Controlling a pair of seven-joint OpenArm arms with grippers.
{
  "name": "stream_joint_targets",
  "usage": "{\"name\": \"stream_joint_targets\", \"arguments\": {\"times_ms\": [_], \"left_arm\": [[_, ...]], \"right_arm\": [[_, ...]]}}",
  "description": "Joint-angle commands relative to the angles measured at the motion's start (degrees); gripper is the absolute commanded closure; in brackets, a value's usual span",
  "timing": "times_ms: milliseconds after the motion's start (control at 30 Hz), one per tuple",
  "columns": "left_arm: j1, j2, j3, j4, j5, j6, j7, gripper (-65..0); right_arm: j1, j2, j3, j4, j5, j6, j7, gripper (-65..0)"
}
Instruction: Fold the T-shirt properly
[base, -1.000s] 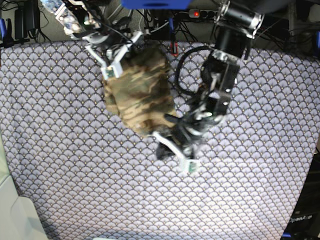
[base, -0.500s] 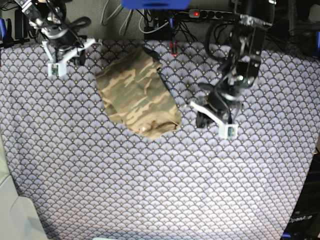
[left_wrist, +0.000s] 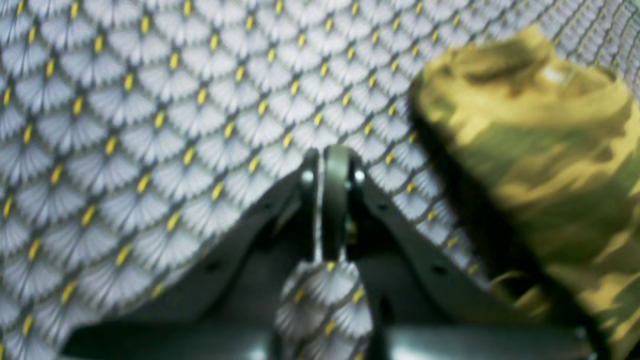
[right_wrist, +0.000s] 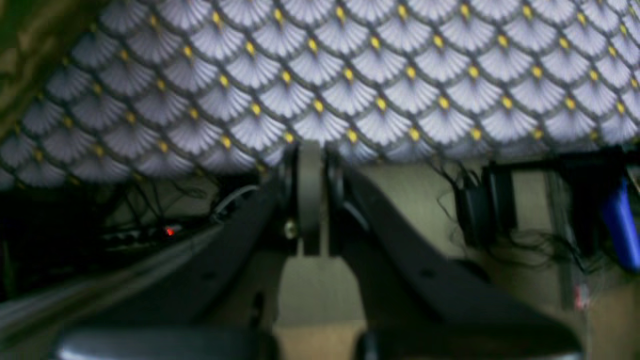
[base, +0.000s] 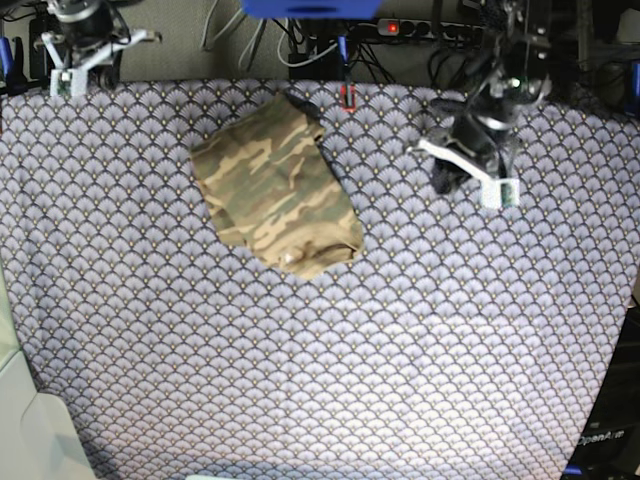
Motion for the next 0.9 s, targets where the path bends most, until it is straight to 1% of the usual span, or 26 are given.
{"name": "stream_joint_targets", "arguments": {"times_ms": [0, 100, 200, 267, 333, 367, 400, 433, 467, 533, 600, 633, 733, 767, 867], "left_arm": [[1.0, -0.3, -0.8, 1.1, -0.2, -0.3, -1.2, -2.2], [4.0, -0.3, -2.3, 0.4, -0.2, -0.4, -1.2, -2.2], [7.2, -0.3, -3.9, -1.0, -0.2, -0.5, -1.3, -2.1], [8.5, -0.9, -4.3, -3.3, 0.4, -0.5, -1.3, -2.0], [9.5, -1.3, -3.9, -7.0, 3.4, -0.5, -1.9, -1.9], [10.0, -1.0, -3.9, -9.1, 4.9, -0.5, -3.4, -1.9], [10.5, -0.5, -3.8, -11.6, 6.8, -0.5, -6.1, -1.9], [10.9, -0.2, -3.5, -13.8, 8.4, -0.6, -8.3, -1.9], [11.1, 0.0, -2.3, -16.1, 9.9, -0.7, -10.5, -1.9], [11.0, -0.1, 0.1, -20.7, 11.2, -2.2, -13.4, -1.9], [10.8, 0.3, 0.8, -23.5, 11.1, -3.9, -14.6, -1.9], [10.8, 0.3, 0.9, -24.2, 11.1, -4.5, -15.0, -1.9], [12.9, 1.6, 0.6, -22.2, 11.1, -4.9, -15.3, -1.9], [14.5, 1.7, 0.6, -20.1, 11.4, -4.9, -15.6, -1.9], [19.0, 1.8, 0.6, -12.1, 11.4, -4.9, -18.1, -1.9]], "right_arm": [[-0.9, 0.7, 0.4, 0.2, -0.5, -0.2, 1.6, 0.0], [-1.9, 0.4, 0.3, -1.8, -0.4, -0.2, 1.6, 0.0], [-3.1, -1.9, 0.5, -3.9, -0.4, -0.2, 1.6, 0.0], [-3.3, -2.6, 0.4, -6.5, -0.4, -0.2, 1.6, 0.0], [-3.0, -4.0, 0.4, -10.8, -0.4, -0.1, 1.5, 0.0], [-2.8, -4.8, 0.4, -13.2, -0.3, 0.0, 1.5, 0.0], [-2.6, -5.4, 0.4, -15.8, -0.3, 0.5, 1.6, 0.0], [-1.8, -5.9, 0.4, -17.7, -0.2, 1.7, 1.6, 0.0], [-1.0, -6.1, 0.4, -19.7, 0.0, 3.9, 1.6, 0.0], [0.7, -7.0, 0.5, -24.1, 2.9, 9.8, 1.6, 0.0], [2.3, -7.1, 1.0, -27.7, 5.4, 13.4, 1.6, 0.0], [2.9, -7.1, 1.0, -29.2, 6.4, 14.4, 1.6, 0.0], [2.2, -7.2, 1.4, -29.8, 6.6, 14.6, 1.9, 0.0], [1.2, -7.2, 1.4, -29.7, 6.6, 14.6, 3.0, 0.0], [-2.4, -6.9, 1.4, -27.4, 6.4, 14.6, 9.2, 0.0]]}}
